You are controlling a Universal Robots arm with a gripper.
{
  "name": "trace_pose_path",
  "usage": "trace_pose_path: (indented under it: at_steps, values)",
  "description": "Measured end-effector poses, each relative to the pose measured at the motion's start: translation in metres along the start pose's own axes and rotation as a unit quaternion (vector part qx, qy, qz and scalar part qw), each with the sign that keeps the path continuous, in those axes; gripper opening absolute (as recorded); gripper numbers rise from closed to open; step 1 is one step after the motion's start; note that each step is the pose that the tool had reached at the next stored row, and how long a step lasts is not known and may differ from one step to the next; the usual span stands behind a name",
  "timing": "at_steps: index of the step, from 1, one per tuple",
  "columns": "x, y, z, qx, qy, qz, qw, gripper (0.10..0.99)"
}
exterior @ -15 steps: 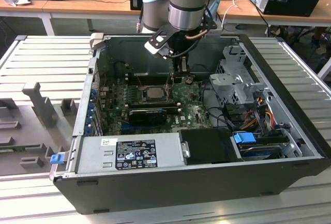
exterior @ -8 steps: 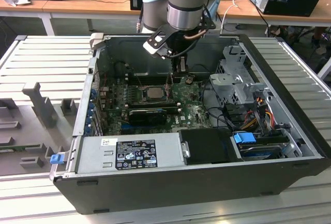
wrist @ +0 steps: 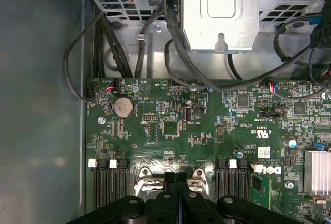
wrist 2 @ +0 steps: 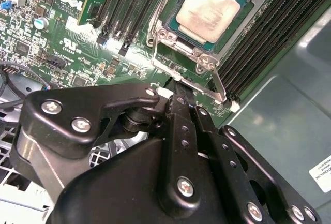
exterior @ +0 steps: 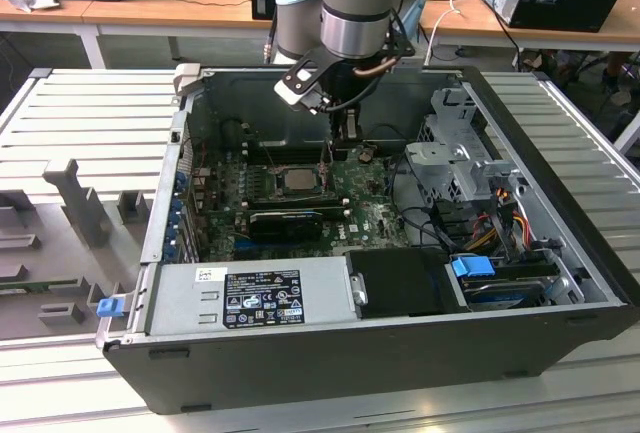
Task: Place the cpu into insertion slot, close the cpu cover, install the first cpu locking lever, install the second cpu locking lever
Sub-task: 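Close the cpu cover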
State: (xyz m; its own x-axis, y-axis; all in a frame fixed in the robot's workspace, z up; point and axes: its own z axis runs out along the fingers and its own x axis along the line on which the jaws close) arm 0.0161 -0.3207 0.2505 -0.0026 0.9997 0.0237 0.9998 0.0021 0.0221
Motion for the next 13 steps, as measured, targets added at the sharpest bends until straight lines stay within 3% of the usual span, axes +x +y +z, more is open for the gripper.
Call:
trace_pose_path:
  at_steps: [13]
  values:
    - [0.0000,-0.0061,0.0002,0.0000,0.0000,0.000,1.0000,0.106]
